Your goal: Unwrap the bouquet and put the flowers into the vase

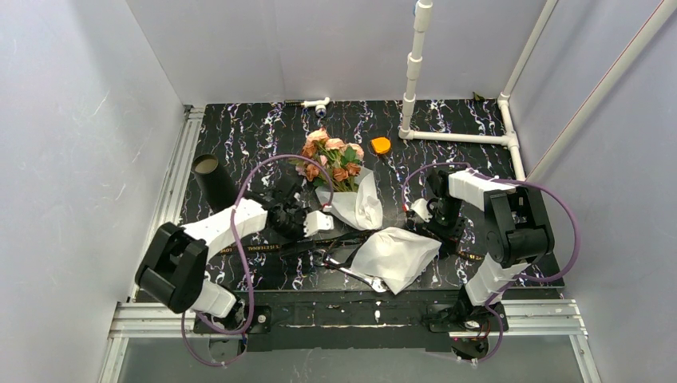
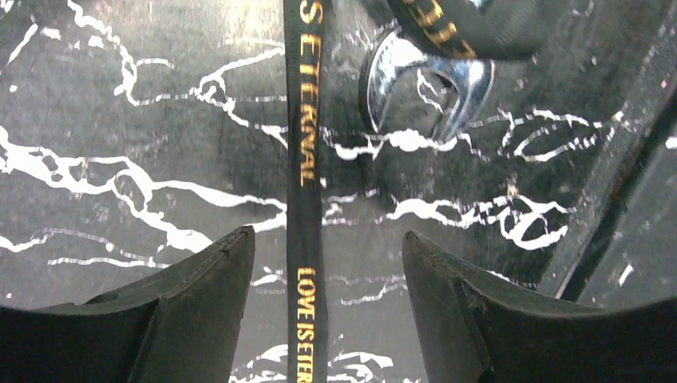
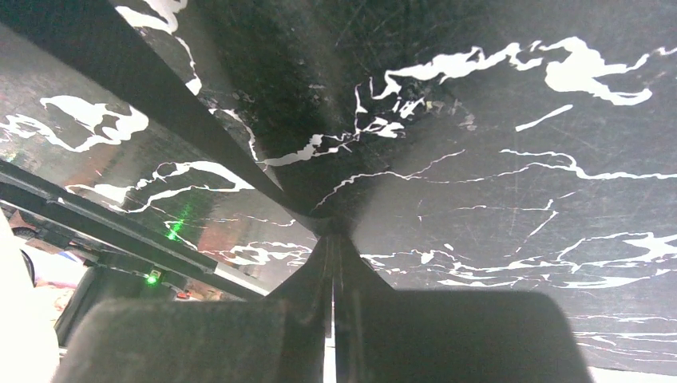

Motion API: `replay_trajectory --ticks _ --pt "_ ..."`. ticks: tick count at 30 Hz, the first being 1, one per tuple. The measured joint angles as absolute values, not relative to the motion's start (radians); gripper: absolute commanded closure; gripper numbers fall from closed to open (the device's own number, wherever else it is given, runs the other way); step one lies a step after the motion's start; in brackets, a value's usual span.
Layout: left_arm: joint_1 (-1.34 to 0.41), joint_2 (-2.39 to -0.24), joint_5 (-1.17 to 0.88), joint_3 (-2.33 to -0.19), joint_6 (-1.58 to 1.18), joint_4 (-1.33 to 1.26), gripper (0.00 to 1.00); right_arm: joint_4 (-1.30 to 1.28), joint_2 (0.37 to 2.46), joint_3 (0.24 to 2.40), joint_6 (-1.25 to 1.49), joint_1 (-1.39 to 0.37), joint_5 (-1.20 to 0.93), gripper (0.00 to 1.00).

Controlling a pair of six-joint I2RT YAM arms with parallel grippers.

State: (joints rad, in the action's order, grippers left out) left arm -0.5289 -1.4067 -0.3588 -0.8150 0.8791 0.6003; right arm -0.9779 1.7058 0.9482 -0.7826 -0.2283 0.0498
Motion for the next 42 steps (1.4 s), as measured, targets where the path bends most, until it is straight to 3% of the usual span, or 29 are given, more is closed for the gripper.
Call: replay_trajectory --ticks 7,8,12,18,28,42 --pt "-0.623 -1.515 -0.273 -0.831 0.784 0.480 0.41 -0.980 1.708 0.950 -0.781 -0.228 0.049 0.99" --pt "-0.630 -1.520 -0.266 -0.833 0.780 0.466 0.50 -0.980 1.708 0.950 -0.781 -0.228 0.049 0.99" --pt "-0.646 -1.534 -0.225 -0.844 0.760 0.453 1.00 -0.980 1.708 0.950 -0.781 -0.228 0.049 0.99" --pt "-0.614 -1.520 -0.177 -0.832 0.784 0.442 1.00 -0.980 1.708 0.950 -0.781 -0.228 0.049 0.99" --pt "-0.369 -1.398 -0.150 -0.722 0.949 0.482 1.00 -0.986 1.708 0.946 -0.776 -0.229 0.038 0.99" --pt "-0.216 -1.371 -0.121 -0.690 1.102 0.458 1.00 -0.988 1.707 0.949 -0.771 -0.212 0.025 0.99"
